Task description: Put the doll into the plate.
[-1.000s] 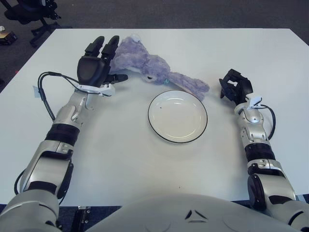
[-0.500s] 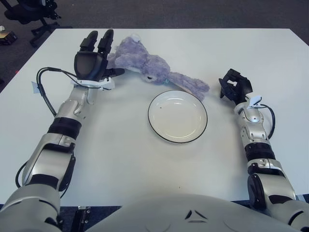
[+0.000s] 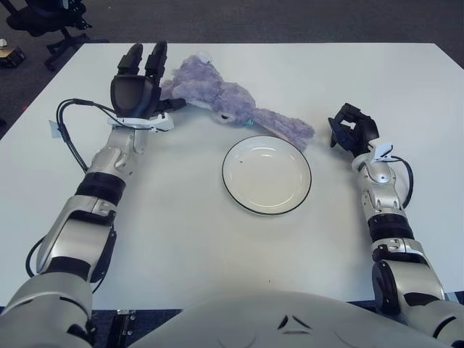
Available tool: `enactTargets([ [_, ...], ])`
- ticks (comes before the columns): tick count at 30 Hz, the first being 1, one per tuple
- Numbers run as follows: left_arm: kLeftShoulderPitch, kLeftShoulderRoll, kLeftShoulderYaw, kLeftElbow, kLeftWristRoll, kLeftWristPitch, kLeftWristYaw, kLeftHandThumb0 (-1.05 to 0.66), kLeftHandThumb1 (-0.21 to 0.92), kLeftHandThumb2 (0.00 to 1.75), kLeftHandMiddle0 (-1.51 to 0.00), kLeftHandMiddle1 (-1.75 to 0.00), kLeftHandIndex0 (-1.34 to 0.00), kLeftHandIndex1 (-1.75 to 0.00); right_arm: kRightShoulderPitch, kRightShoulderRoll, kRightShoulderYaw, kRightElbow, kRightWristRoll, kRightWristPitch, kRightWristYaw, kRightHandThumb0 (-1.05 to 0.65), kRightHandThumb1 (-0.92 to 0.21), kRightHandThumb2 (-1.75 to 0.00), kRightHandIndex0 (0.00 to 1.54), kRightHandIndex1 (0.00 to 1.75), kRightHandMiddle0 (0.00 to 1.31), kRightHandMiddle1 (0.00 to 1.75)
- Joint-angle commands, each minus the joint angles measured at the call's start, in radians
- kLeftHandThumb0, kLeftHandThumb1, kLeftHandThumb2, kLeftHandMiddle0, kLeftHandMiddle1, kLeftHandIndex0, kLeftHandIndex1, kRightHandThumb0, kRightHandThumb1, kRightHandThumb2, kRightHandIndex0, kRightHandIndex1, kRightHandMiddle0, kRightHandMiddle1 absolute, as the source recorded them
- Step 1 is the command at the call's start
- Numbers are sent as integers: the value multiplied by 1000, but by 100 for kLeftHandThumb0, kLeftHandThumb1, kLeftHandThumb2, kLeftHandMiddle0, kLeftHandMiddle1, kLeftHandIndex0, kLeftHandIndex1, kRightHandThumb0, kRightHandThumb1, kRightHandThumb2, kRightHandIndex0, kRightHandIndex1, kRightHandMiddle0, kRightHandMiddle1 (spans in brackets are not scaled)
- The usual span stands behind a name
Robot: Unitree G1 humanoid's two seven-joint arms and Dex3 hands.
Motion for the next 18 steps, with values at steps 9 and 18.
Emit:
enactTargets([
  [9, -30, 17, -21, 7, -26, 7, -105, -84, 92, 15, -40, 0, -24, 0, 20, -10, 16, 4, -16, 35, 7, -39, -92, -34, 97, 175, 69, 175],
  [18, -62, 27, 27, 2, -262, -23, -526, -80, 90, 7, -41, 0, -24, 0, 22, -13, 19, -3, -18, 41, 5, -39, -92, -34, 97, 175, 69, 175],
])
